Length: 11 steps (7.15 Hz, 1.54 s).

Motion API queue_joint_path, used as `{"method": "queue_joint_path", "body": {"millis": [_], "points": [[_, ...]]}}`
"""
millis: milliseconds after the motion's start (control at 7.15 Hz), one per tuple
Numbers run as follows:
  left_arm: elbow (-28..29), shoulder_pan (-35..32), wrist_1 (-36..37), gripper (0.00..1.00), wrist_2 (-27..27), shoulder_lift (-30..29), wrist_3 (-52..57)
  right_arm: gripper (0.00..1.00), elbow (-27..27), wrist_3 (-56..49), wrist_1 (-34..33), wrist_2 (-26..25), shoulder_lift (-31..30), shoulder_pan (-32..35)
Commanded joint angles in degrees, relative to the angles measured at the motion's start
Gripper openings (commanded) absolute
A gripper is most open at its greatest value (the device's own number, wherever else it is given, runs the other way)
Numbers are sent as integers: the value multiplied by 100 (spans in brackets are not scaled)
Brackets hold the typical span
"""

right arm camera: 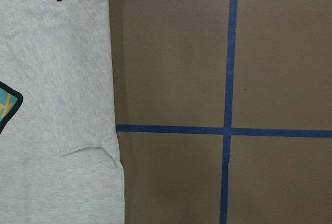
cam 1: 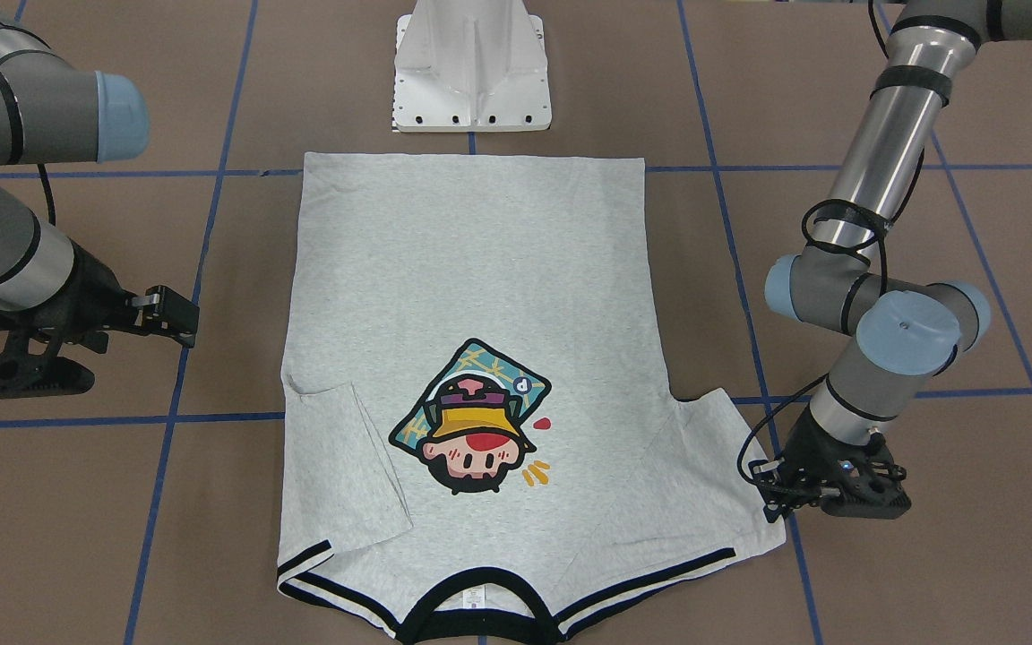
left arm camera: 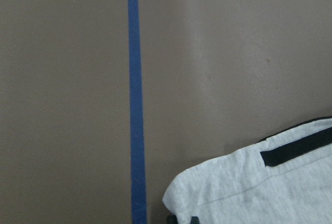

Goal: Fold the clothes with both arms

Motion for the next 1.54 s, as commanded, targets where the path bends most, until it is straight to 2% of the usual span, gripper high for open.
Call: {"method": "queue_joint_path", "body": {"millis": [0,280,560,1119,1399], "points": [[-250,-8,49,0,-11,-13,-215,100,-1,0,0,0,-1,0],[-329,27,180,0,6,-135,-730,100,8,0,0,0,-1,0],[-837,193,1047,0,15,-407,-1269,100,16,0,0,8,-1,9],[-761,703,1200,0,50,-899,-2131,100,-1,-9,0,-9,-27,9],[-402,817,1148,0,425,-1154,-2194,100,-53,-9,9,-27,-36,9]]}}
